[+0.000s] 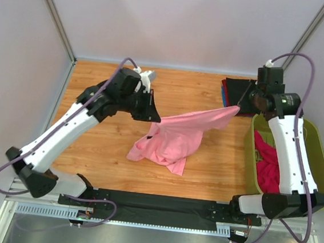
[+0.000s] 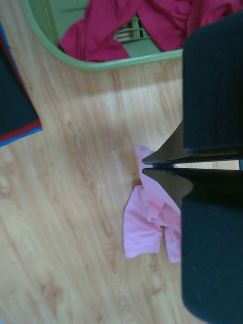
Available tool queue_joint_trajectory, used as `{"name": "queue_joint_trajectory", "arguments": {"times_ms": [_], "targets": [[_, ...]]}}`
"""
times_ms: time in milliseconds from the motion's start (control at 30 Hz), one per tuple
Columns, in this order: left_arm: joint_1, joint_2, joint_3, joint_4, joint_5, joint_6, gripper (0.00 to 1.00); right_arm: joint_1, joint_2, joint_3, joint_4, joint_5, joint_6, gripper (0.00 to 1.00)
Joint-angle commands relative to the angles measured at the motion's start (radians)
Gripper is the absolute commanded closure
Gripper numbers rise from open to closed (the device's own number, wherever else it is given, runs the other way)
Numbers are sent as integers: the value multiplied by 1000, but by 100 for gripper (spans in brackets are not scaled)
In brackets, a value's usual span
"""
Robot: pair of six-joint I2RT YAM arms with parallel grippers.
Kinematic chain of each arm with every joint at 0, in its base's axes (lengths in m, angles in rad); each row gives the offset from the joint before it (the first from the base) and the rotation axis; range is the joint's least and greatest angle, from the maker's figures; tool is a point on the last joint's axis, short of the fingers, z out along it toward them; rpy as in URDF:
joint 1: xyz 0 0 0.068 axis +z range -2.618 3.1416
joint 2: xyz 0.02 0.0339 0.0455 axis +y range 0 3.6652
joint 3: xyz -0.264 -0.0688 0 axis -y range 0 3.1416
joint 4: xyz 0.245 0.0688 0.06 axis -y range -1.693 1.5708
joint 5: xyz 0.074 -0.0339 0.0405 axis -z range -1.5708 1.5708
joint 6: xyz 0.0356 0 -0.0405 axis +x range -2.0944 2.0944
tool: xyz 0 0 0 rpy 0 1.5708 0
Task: Fold and stack the t-shirts
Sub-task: Flatten the tshirt out
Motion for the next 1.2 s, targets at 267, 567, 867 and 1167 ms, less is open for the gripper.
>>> {"name": "queue_joint_trajectory", "arguments": {"times_ms": [267,567,867,1167], "targets": [[-27,-204,-10,-269,-12,-255,100,8,55,347,172,-209,7,100],[97,-410,-519,-355,-29,-373,98,435,501,269,472,-334,-12,100],[241,-488,-673,-401,-16,-375,47,537,955,434,528,-464,83,73],[384,-28,-351,-129,-110,-85,40,336,597,188,303,-423,57,51]]}}
